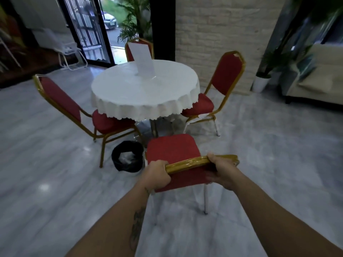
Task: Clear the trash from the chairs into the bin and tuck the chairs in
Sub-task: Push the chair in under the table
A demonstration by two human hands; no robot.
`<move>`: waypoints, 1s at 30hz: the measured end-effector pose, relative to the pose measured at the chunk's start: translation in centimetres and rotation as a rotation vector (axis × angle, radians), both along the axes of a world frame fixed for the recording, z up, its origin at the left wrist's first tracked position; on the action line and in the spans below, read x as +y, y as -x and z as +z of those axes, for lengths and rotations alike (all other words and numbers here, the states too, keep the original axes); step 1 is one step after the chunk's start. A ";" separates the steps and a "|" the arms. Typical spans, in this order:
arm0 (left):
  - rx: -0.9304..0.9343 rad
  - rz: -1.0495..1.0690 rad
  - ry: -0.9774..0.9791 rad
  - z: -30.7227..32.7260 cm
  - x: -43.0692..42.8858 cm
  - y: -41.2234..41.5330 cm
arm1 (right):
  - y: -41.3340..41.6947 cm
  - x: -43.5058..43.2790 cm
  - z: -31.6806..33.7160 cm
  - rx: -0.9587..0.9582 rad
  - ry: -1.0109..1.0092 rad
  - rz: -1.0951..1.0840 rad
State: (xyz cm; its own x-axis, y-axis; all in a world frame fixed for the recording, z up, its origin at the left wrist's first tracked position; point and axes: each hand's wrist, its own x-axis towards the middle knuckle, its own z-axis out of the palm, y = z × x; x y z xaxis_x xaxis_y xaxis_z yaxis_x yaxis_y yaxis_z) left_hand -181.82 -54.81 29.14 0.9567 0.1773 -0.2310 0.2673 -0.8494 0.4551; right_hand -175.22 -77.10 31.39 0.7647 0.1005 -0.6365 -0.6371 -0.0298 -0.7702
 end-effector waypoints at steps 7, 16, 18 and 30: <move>0.008 0.036 -0.065 0.0 -0.6 -5.9 | -3.7 -2.8 1.1 -0.557 0.871 0.240; 0.023 0.017 -0.080 -0.4 -0.5 -11.8 | -13.0 -1.8 -0.1 -0.953 1.215 0.799; 0.036 0.020 -0.067 -0.5 -0.1 -12.2 | -14.4 -1.1 -0.2 -0.987 1.177 0.831; 0.140 0.106 -0.092 1.1 1.6 -17.8 | -22.3 0.6 -1.1 -1.182 1.128 1.002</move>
State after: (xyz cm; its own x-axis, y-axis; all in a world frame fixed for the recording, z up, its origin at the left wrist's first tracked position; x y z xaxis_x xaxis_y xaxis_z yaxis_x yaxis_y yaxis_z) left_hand -164.03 -53.24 30.25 0.8913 0.3017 -0.3384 0.4124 -0.8495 0.3289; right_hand -152.93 -76.52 30.26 0.7264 0.6871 0.0129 0.6848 -0.7221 -0.0985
